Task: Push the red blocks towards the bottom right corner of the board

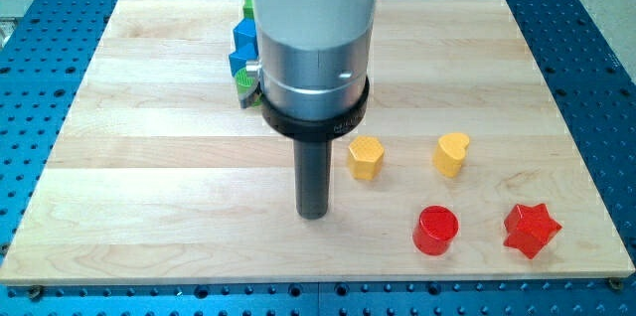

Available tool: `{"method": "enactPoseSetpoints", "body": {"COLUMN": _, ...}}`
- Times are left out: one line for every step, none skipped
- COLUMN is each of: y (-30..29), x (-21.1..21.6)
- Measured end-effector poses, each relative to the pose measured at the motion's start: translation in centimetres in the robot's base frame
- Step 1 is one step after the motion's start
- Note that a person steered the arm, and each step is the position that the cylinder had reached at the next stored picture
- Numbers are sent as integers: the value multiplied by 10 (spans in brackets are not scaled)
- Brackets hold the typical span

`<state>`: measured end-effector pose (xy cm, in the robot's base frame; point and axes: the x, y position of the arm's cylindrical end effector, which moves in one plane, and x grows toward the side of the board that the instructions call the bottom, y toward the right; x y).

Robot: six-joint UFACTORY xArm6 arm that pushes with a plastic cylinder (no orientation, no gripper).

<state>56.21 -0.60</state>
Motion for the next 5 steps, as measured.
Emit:
{"method": "enactPoseSetpoints", "body": {"y": 40, "x": 3}}
{"method": "enactPoseSetpoints", "body": {"y": 98, "x": 10}}
{"method": "enactPoseSetpoints", "body": {"y": 106, "x": 13}}
{"method": "enactPoseSetpoints", "body": {"y": 106, "x": 35}}
{"method": "enactPoseSetpoints", "body": {"y": 125, "x": 55}}
